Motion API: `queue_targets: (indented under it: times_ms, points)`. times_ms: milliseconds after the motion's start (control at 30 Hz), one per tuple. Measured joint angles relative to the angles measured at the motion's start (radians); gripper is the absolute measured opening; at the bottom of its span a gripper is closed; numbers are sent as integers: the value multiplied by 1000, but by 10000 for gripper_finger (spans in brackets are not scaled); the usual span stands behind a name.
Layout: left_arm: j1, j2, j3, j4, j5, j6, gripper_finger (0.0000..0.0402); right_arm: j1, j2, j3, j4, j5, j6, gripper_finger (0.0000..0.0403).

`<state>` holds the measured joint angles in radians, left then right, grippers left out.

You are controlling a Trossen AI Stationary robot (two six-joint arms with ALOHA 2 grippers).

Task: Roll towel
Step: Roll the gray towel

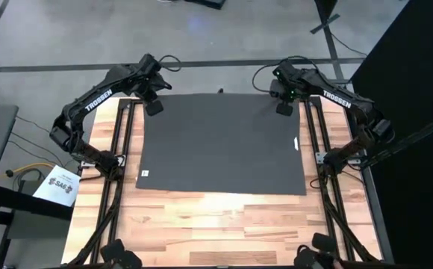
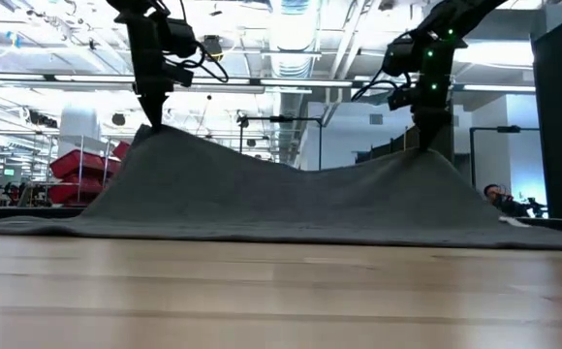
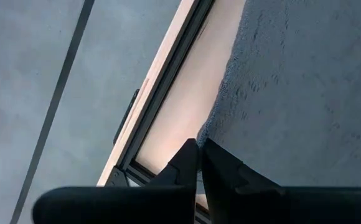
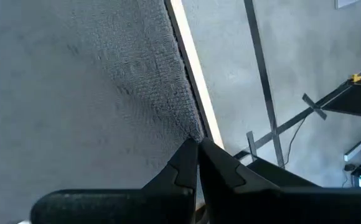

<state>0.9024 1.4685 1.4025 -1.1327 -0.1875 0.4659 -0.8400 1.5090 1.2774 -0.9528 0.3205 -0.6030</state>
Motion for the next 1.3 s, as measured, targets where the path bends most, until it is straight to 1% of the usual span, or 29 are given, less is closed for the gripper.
queue_targets:
  times_ms: [133, 300, 467, 567, 667, 800, 900, 967, 1033, 1133, 1233, 1300]
  points:
    - [-4, -1, 0, -27, 0, -1, 0, 21, 0, 0, -40, 0, 14, 0]
    - [-16, -34, 0, -117, 8, -16, 0, 55, -28, 0, -178, 2, 56, 0]
    - [-52, -103, 1, -136, 119, -21, 0, 104, -108, 0, -199, 0, 109, 0]
    - [-85, -138, 1, -149, 134, -41, 0, 143, -160, 0, -211, -4, 143, 0]
    - [-117, -167, 1, -187, 131, -73, 0, 189, -205, 0, -253, -23, 208, 0]
    - [-159, -195, 1, -235, 133, -111, 0, 255, -250, 0, -309, -84, 295, 0]
    - [-194, -215, 1, -278, 131, -141, 0, 317, -270, -14, -351, -94, 356, 0]
    - [-217, -226, 1, -308, 131, -159, 0, 354, -284, -36, -389, -113, 398, 0]
    - [-243, -235, 1, -344, 133, -179, 0, 388, -297, -69, -412, -155, 446, 0]
    - [-287, -243, 1, -389, 137, -218, 0, 447, -313, -130, -416, -186, 525, 0]
    - [-337, -246, -5, -407, 181, -250, 0, 520, -320, -177, -418, -197, 597, 0]
    - [-379, -248, -33, -409, 218, -267, 0, 572, -320, -198, -414, -201, 643, 0]
